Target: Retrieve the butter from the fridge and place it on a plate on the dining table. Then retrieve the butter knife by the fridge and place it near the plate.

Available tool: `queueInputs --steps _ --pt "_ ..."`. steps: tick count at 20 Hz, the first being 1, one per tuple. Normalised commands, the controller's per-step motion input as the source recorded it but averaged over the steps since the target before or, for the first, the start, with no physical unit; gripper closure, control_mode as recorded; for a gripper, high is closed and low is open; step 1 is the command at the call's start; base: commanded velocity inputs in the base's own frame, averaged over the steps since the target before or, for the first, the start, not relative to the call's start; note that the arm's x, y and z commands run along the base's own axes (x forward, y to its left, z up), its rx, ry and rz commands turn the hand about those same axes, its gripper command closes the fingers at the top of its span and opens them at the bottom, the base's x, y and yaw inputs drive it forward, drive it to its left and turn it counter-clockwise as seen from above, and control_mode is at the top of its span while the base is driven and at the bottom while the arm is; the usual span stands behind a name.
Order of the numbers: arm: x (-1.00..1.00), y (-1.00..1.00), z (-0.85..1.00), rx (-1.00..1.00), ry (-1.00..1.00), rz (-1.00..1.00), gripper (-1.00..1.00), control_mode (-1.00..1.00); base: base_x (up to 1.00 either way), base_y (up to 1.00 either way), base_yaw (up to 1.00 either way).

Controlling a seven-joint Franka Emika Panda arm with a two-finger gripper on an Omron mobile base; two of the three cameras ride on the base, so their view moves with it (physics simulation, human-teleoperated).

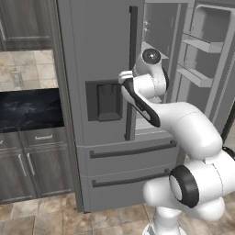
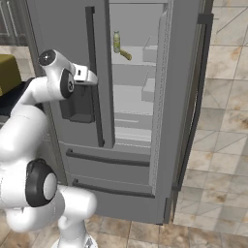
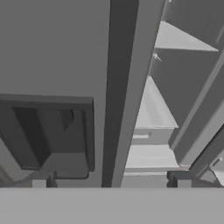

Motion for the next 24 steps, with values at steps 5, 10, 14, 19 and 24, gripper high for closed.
queueInputs --steps 5,10,14,19,24 --pt "0.19 -0.01 0.0 0.05 -0.06 -0.05 -1.0 -1.0 0.0 0.0 0.0" --pt "0.34 -0.04 0.0 0.0 -0.12 0.0 -1.0 -1.0 0.0 0.0 0.0" --pt "0.67 -0.08 0.0 0.0 0.0 0.0 -1.0 -1.0 0.0 0.0 0.0" --pt "0.63 -0.01 0.0 0.0 0.0 0.0 -1.0 -1.0 0.0 0.0 0.0" --pt "0.42 0.0 0.0 0.0 0.0 0.0 -1.0 -1.0 0.0 0.0 0.0"
